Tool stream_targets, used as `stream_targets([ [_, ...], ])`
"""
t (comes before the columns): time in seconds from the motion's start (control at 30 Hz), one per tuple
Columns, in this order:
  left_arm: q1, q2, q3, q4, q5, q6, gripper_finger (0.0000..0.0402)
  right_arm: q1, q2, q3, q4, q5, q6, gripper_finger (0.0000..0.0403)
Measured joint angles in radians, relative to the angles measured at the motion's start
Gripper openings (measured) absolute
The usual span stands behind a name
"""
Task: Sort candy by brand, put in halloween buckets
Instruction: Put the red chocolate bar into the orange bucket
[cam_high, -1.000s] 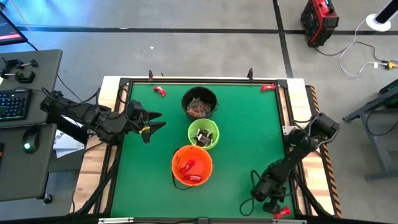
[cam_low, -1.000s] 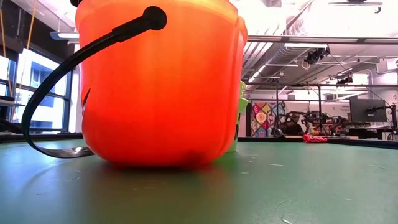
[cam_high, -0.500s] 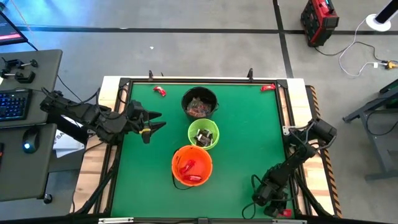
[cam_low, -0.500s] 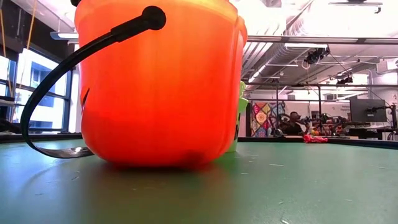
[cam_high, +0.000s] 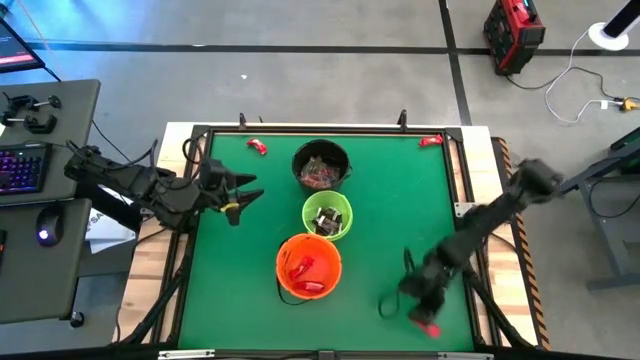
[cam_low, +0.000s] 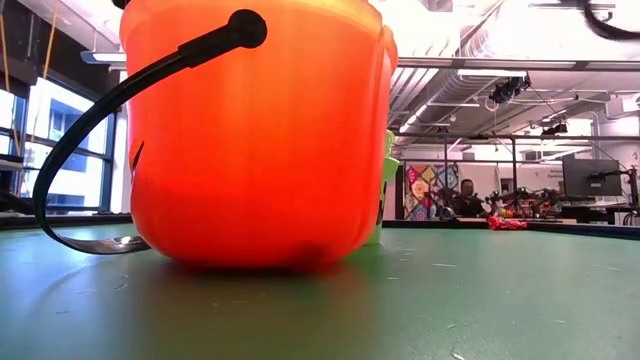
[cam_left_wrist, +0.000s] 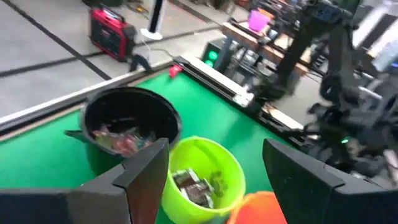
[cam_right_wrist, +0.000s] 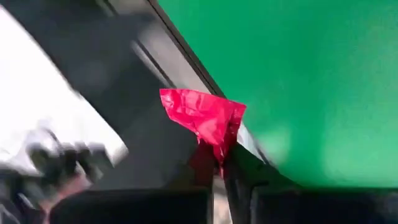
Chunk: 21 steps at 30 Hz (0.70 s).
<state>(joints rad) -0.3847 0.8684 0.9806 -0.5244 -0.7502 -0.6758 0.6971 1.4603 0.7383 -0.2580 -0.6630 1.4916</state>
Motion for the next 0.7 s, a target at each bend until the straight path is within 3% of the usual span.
stream_targets([
  [0.17,0.002,0.001,0.000,-0.002,-0.046,0.000,0.0250,-0.197,-0.238,0.000,0.026,0.399,-0.083,0.0003],
  [0.23,0.005,0.002,0.000,-0.002,-0.045,0.000,0.0250,-0.263,-0.298,0.000,0.130,0.568,-0.174,0.0003],
  [0.3,0.006,0.002,0.000,-0.002,-0.045,-0.001,0.0250,-0.321,-0.323,0.001,0.274,0.661,-0.304,0.0002],
  [0.5,0.006,0.002,0.000,-0.002,-0.046,-0.001,0.0250,-0.439,-0.245,0.007,0.635,0.687,-0.609,0.0001],
  [0.6,0.006,0.002,0.000,-0.002,-0.045,-0.001,0.0250,-0.456,-0.149,0.081,0.621,0.634,-0.734,0.0001],
  [0.7,0.006,0.002,0.000,-0.004,-0.047,0.000,0.0250,-0.455,-0.029,0.225,0.522,0.509,-0.887,0.0001],
])
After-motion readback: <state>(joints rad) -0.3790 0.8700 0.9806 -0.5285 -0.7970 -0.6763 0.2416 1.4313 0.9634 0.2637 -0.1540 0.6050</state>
